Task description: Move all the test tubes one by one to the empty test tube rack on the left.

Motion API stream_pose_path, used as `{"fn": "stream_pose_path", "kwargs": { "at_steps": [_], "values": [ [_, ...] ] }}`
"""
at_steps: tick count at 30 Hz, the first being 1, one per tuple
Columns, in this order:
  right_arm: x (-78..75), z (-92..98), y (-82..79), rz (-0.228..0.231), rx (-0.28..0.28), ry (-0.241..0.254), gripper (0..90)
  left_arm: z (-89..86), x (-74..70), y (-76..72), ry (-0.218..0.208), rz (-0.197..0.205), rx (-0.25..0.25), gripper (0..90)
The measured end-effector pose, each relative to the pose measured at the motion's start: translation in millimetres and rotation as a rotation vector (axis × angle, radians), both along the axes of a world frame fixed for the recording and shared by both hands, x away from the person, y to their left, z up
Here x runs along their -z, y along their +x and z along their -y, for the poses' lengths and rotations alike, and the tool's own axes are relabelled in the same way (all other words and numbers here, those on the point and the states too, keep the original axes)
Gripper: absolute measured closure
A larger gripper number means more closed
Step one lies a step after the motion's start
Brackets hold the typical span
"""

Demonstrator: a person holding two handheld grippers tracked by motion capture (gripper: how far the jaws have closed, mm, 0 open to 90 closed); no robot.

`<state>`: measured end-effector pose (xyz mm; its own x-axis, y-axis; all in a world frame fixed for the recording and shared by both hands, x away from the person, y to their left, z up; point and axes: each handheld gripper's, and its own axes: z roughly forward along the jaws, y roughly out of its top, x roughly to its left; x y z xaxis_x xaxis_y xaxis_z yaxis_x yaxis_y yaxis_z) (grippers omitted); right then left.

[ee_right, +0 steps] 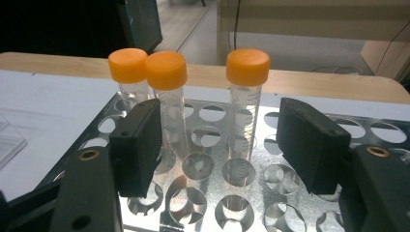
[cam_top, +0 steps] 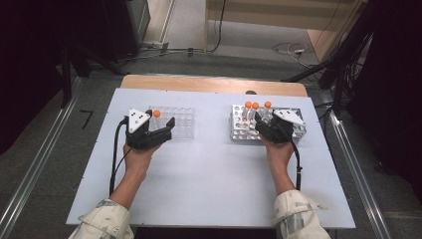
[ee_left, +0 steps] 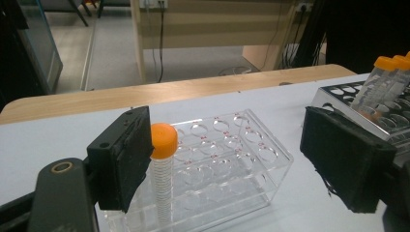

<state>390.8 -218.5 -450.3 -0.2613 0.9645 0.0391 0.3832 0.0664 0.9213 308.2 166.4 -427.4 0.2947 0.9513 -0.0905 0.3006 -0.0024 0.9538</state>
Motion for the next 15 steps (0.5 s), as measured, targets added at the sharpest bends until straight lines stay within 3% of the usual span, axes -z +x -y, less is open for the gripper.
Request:
{"fn": "stream_pose_path", "kwargs": {
  "at_steps": [2,7,15],
  "values": [
    [2.7,0.5,2.8,-0.006,0.004,0.013,33.7,0.3,0.1,-0.1,0.000,-0.001,0.000,19.5],
    [7.5,0.2,7.9,0.001,0.033,-0.025,41.8,0.7,0.3,-0.5,-0.002,-0.004,0.002,19.5],
    [12.0,-1.4,14.3,0.005,0.044,-0.044,55.3,2.2,0.6,-0.5,-0.008,-0.001,0.003,19.5]
  ]
}}
